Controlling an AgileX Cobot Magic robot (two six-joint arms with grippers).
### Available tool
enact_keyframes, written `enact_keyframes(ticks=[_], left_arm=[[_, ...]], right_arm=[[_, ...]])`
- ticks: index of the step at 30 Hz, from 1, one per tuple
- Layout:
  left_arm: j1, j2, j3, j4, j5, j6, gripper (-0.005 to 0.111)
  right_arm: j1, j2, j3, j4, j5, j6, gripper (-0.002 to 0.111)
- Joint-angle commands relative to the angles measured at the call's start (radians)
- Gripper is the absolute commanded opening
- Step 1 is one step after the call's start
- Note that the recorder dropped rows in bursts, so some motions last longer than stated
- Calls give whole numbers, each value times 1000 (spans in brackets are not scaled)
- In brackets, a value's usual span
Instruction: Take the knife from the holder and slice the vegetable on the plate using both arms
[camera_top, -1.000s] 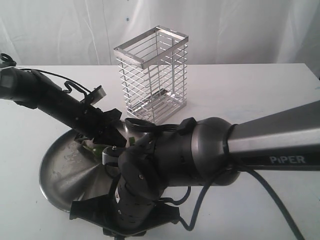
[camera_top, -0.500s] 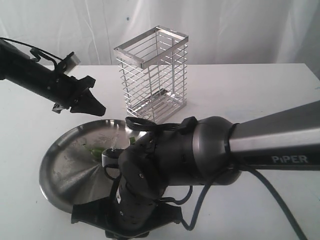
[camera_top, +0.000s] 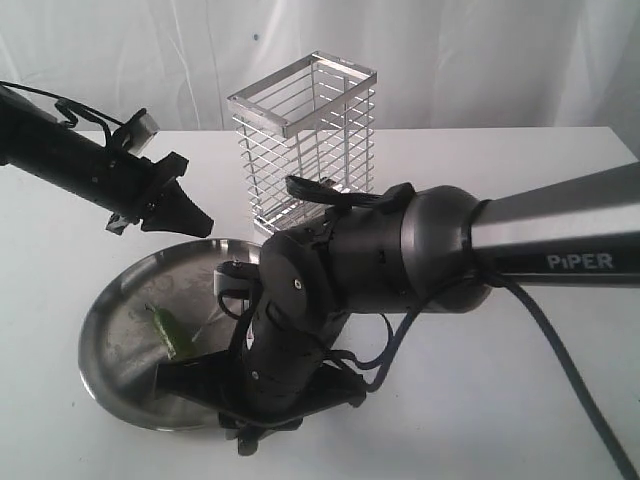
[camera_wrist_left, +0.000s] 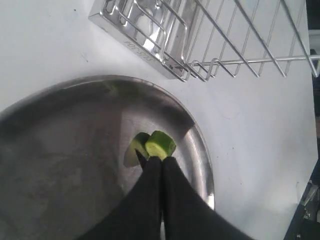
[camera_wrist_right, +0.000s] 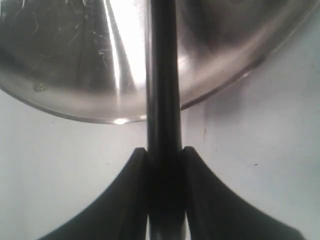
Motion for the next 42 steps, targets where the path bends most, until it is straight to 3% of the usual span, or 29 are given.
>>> enact_keyframes(ticks=[1,6,14,22,32,42], left_arm=[[3,-9,7,-42,42,2,0],[3,-37,7,-56,52,32,0],[3,-189,7,-34,9,59,0],[3,-327,7,-16,17,59,0],[3,-485,14,2,8,59,0],[3,-645,253,21,-137,80,0]], right_arm=[[-6,-34,-13,-48,-21,-20,0],[-6,-65,-13,-152,-5,-22,0],[-13,-54,-13,-133,-50,-108,0],[-83,-2,-70,-126,-60,-175,0],[-94,110,-177,35,-17,-351,0],[-117,157,-213,41,0,-401,0]])
